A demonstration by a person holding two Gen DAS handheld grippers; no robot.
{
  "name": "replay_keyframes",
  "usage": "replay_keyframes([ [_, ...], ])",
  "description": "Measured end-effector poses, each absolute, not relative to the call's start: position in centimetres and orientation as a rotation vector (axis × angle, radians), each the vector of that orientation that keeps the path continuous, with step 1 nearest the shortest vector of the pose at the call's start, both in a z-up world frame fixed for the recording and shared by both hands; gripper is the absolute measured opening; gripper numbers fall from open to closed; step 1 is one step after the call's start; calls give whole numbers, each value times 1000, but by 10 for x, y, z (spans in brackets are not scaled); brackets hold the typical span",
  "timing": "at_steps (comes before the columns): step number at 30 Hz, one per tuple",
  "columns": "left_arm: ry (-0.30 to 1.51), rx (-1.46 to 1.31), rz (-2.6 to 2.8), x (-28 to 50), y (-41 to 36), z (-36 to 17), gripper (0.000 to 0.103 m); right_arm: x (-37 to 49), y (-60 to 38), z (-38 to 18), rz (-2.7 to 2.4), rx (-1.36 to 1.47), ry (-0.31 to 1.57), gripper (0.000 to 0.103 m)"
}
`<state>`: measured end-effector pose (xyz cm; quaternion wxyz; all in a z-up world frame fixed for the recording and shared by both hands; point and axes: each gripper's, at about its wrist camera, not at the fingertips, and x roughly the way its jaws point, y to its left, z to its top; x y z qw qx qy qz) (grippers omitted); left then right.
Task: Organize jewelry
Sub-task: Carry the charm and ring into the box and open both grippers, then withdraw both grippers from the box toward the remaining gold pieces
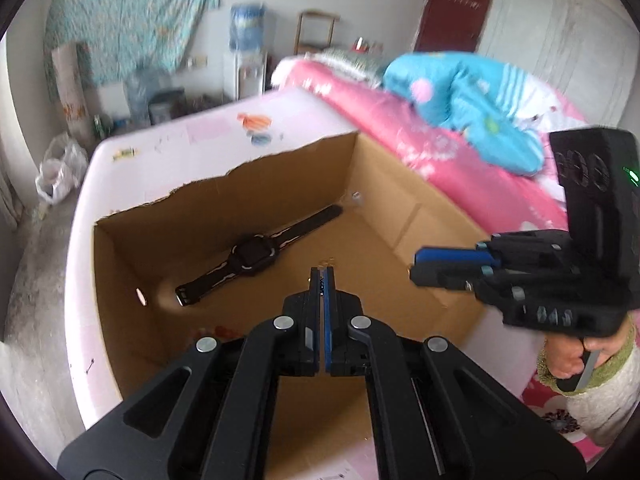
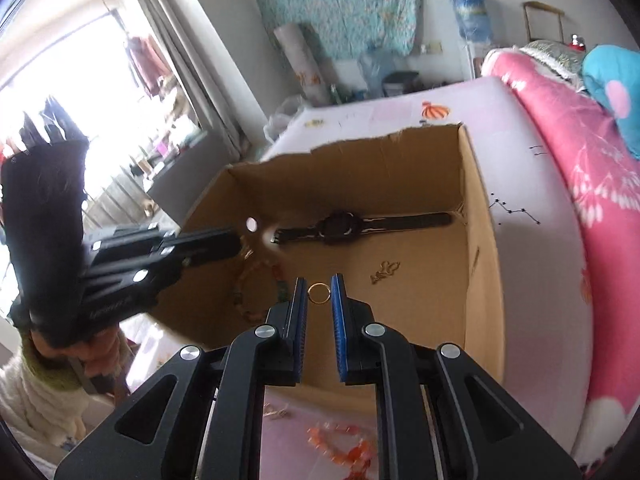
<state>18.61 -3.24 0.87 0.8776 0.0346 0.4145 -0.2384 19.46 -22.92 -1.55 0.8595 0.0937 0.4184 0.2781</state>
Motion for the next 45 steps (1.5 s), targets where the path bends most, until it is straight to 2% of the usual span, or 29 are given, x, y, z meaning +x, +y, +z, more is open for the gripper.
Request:
replay_keyframes([
  [7,1040,6,-453,237,-24,-22,2,219,-214,-23,619,150,907,14],
  [11,1061,-58,-431,248,-15,-28,9,225,-225,-19,637,204,892,14],
  [18,1030,-69,-406,249,-11,-22,9,226,-250,-7,620,285,843,15],
  [20,1013,-68,-407,247,-9,-17,9,223,-258,-2,617,306,825,19],
  [21,1004,-67,-407,246,-9,-14,9,220,-263,1,608,318,813,26],
  [22,987,-67,-410,242,-8,-10,9,217,-267,5,599,326,800,28],
  [29,825,-22,-438,191,0,31,10,185,-294,26,550,366,734,34],
  [33,726,-16,-447,146,11,51,28,153,-308,27,535,412,703,36],
  [40,680,-28,-461,63,34,40,39,98,-320,-1,506,445,733,36],
  [42,680,-18,-453,43,35,28,44,90,-320,-14,498,454,774,36],
  [45,708,-45,-449,28,31,1,44,79,-312,-35,501,478,840,36],
])
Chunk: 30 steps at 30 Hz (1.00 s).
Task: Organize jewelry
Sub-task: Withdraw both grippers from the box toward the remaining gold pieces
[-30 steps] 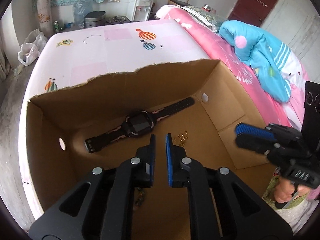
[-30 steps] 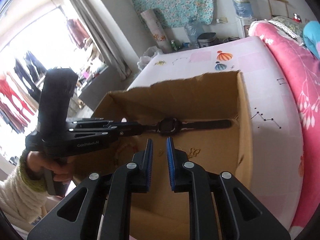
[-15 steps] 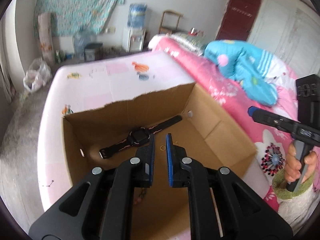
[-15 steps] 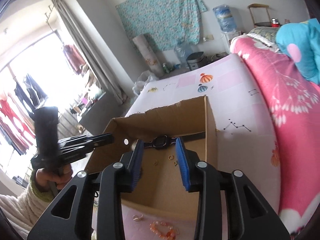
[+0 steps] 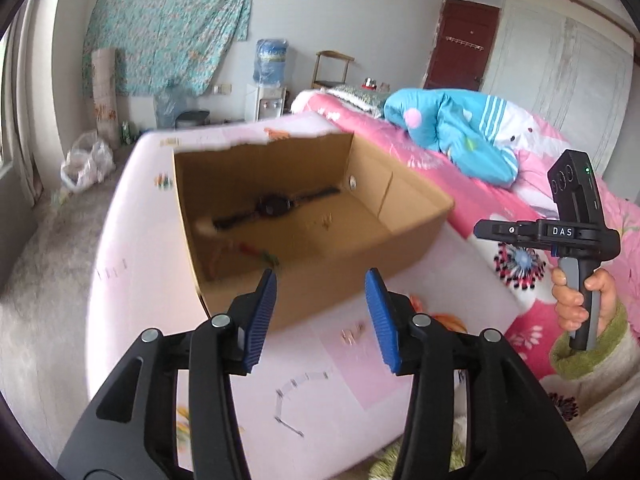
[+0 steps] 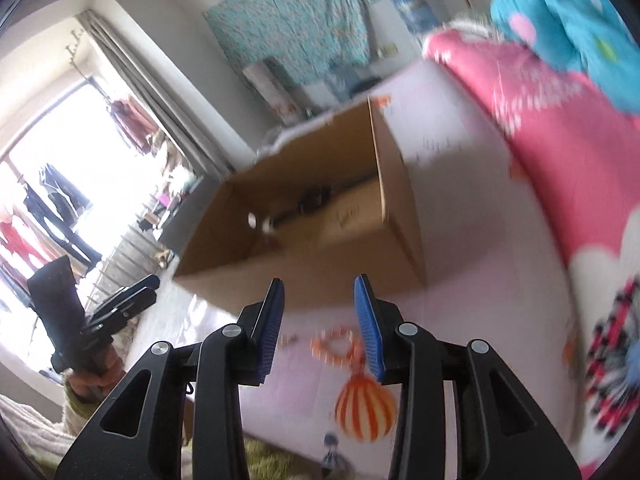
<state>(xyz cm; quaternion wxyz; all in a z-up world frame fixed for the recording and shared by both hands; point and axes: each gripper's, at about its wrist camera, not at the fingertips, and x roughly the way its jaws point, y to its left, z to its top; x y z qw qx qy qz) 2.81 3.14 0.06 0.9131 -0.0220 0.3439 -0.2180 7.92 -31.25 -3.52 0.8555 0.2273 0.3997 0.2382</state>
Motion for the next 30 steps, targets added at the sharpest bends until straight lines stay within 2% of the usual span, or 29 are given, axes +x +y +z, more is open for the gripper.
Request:
replay_keyframes([
  [10,807,58,-444,29,-13,-74,42,66,-245,-83,532,394,1005,36],
  [12,800,156,-411,31,-22,-84,35,65,-234,-87,521,349,1019,35],
  [16,793,237,-393,38,-32,-95,27,70,-216,-94,521,299,1052,34],
  [23,814,125,-423,51,-26,-94,26,74,-206,-97,532,289,1083,34],
  [30,833,187,-403,57,-36,-106,22,78,-211,-103,537,313,1095,34],
])
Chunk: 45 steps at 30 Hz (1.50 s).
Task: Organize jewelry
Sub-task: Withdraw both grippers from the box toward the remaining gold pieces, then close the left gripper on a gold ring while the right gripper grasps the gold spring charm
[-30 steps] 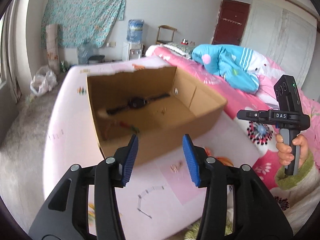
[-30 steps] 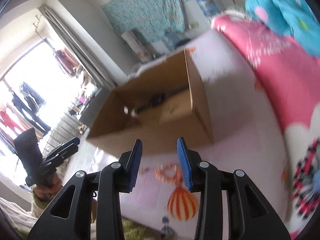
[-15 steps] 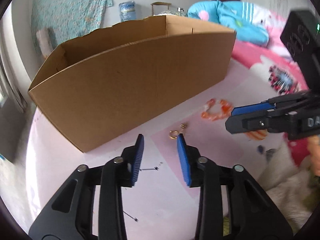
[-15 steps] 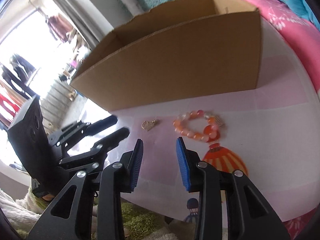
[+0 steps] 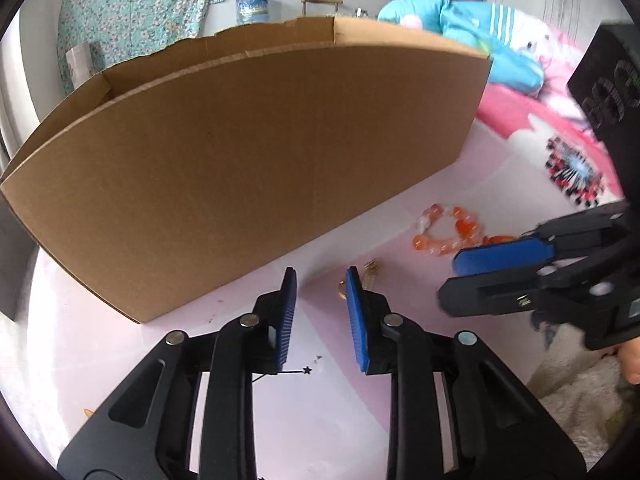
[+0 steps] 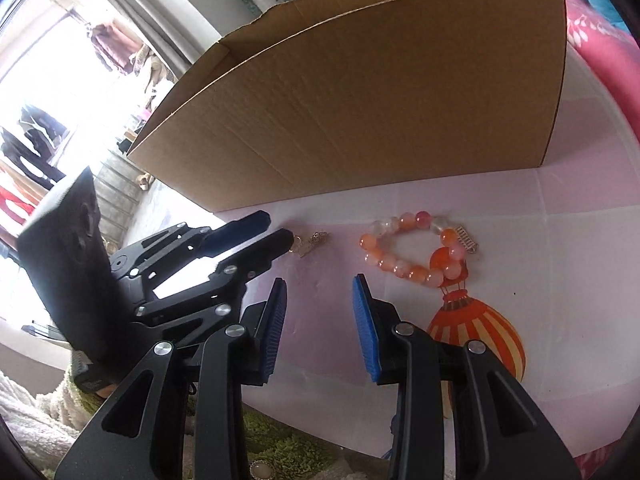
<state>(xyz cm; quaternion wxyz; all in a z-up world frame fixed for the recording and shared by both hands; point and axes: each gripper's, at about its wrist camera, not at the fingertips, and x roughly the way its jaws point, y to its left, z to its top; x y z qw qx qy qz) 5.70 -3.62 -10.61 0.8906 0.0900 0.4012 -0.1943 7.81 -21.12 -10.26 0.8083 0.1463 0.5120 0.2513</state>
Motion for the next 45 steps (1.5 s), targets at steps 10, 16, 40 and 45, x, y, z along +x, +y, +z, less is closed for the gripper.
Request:
replay_keyframes([
  [10,844,177,-336,59,-20,-104,21,73,-214,-108,534,339,1095,34],
  [16,831,113,-306,55,2,-99,21,75,-206,-111,557,344,1103,34],
  [40,808,256,-512,57,-9,-108,10,94,-178,-115,582,306,1126,34],
  [45,803,262,-499,55,-11,-108,9,88,-181,-111,573,268,1103,34],
])
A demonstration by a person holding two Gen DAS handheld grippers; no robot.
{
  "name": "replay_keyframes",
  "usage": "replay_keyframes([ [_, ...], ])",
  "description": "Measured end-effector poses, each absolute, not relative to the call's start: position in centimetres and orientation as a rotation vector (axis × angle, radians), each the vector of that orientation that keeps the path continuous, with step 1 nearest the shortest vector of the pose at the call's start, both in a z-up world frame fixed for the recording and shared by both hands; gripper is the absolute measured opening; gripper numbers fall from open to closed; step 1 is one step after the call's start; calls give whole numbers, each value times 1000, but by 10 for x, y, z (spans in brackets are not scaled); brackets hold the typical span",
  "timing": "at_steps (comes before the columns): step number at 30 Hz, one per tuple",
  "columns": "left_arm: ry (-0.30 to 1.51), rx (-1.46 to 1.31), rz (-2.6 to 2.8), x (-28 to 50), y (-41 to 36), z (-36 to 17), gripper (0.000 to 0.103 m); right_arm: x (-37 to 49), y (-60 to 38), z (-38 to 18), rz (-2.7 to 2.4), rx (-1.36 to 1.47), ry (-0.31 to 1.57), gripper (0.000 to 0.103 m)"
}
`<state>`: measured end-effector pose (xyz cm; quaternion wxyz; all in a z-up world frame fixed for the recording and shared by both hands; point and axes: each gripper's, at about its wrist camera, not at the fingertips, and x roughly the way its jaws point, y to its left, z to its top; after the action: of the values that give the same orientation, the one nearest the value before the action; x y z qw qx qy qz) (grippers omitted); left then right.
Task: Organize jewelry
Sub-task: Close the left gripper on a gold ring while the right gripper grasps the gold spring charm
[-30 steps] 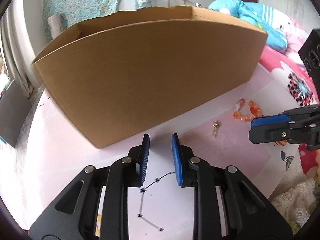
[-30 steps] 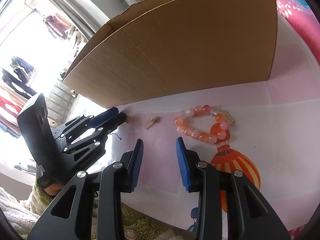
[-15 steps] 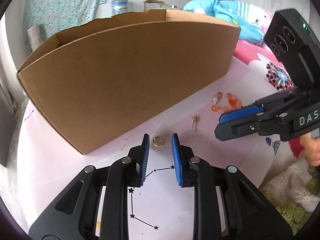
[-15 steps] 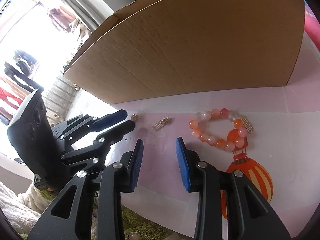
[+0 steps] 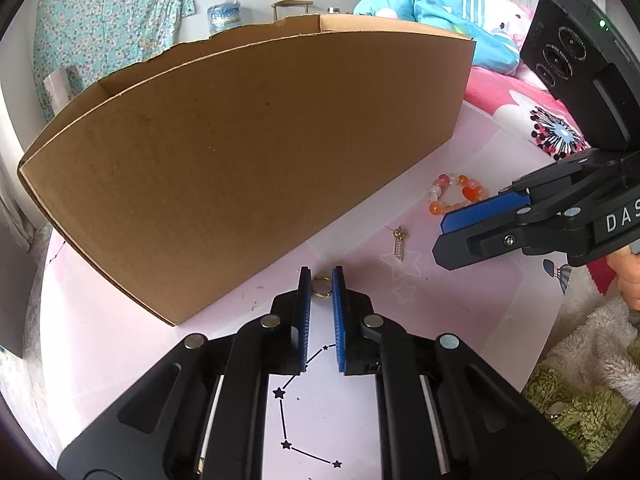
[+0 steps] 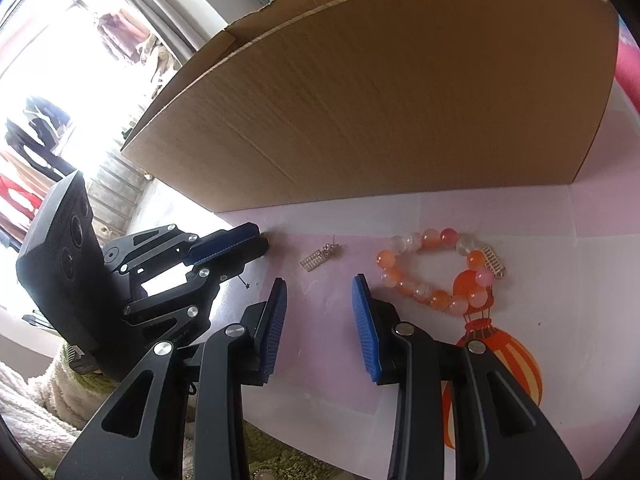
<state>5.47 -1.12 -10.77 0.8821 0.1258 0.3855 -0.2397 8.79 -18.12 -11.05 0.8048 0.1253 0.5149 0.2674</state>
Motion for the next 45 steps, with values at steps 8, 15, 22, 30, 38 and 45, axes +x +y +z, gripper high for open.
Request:
replay_keyframes([
  [8,818,197,-448,50,-3,-107,9,88,-159,-98,550,92,1022,34],
  [15,816,141,-427,43,5,-108,9,92,-144,-102,541,-59,997,34],
  [22,810,138,-423,43,5,-108,9,84,-128,-102,507,-197,957,31],
  [30,800,132,-417,42,4,-108,9,88,-134,-100,512,-167,959,19],
  [38,794,117,-417,40,5,-108,9,83,-151,-99,504,-111,963,19],
  [45,784,124,-411,34,6,-101,0,76,-156,-88,498,-91,920,19],
])
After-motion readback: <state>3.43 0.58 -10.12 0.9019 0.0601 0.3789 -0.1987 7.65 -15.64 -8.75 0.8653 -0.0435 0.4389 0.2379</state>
